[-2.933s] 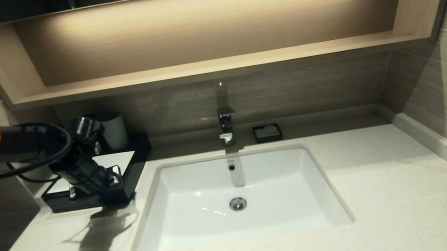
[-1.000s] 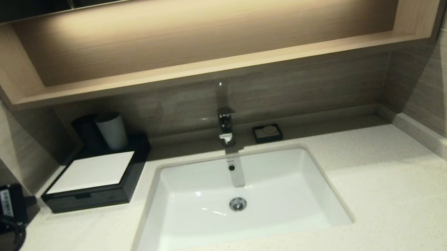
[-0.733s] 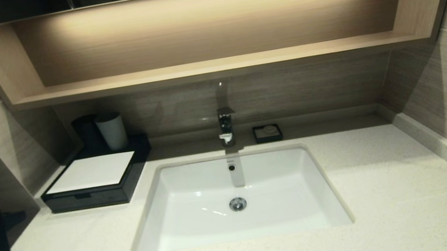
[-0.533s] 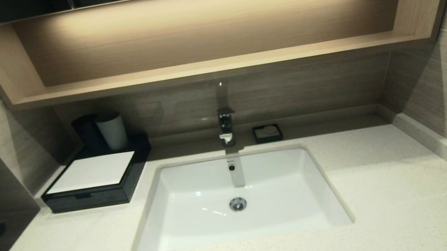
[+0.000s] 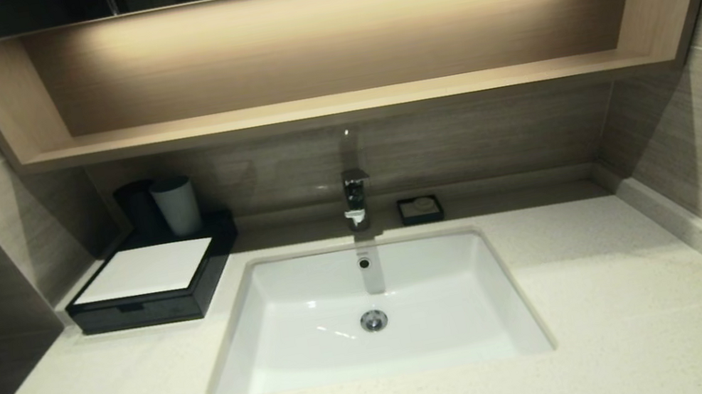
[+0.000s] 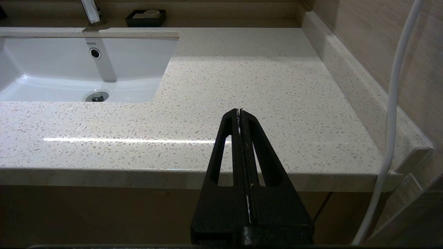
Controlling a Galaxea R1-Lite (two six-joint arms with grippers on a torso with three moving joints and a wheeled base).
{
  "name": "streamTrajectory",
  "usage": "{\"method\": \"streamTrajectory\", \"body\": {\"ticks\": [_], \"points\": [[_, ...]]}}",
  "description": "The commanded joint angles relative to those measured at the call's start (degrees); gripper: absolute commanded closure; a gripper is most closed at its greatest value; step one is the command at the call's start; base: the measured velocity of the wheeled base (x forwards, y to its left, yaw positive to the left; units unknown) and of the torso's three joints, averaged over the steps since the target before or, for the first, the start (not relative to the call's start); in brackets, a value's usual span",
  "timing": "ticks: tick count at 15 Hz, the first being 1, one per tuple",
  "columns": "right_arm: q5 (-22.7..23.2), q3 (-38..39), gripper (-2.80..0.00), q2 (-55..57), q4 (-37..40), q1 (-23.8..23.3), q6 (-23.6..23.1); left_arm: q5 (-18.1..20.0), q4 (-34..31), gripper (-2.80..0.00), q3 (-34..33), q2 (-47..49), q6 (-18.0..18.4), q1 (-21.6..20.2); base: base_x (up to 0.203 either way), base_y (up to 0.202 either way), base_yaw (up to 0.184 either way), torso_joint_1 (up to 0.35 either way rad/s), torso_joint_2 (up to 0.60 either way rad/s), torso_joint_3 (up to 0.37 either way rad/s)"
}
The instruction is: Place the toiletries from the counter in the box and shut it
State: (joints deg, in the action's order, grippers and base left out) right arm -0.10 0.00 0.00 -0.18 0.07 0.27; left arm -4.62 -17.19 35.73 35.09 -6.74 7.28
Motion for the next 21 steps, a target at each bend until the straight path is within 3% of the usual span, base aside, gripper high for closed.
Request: {"method": "streamTrajectory", "body": {"ticks": [1, 4, 12, 21], "points": [[0.0, 0.1, 0.0, 0.0, 0.0, 0.0, 0.0, -0.3, 0.7, 0.0, -3.3, -2.4, 0.1, -1.5, 0.0, 0.0, 0.0, 0.0, 0.0, 0.0], [0.0, 0.1, 0.0, 0.0, 0.0, 0.0, 0.0, 0.5, 1.3, 0.0, -6.2, -5.7, 0.6, -4.9, 0.0, 0.0, 0.0, 0.0, 0.0, 0.0], [0.0, 0.1, 0.0, 0.0, 0.0, 0.0, 0.0, 1.4, 6.0, 0.0, -15.1, -17.8, 5.0, -5.4, 0.0, 0.0, 0.0, 0.0, 0.0, 0.0], [0.0, 0.1, 0.0, 0.0, 0.0, 0.0, 0.0, 1.5, 12.2, 0.0, -17.1, -24.9, 4.9, -7.2, 0.0, 0.0, 0.0, 0.0, 0.0, 0.0]]}}
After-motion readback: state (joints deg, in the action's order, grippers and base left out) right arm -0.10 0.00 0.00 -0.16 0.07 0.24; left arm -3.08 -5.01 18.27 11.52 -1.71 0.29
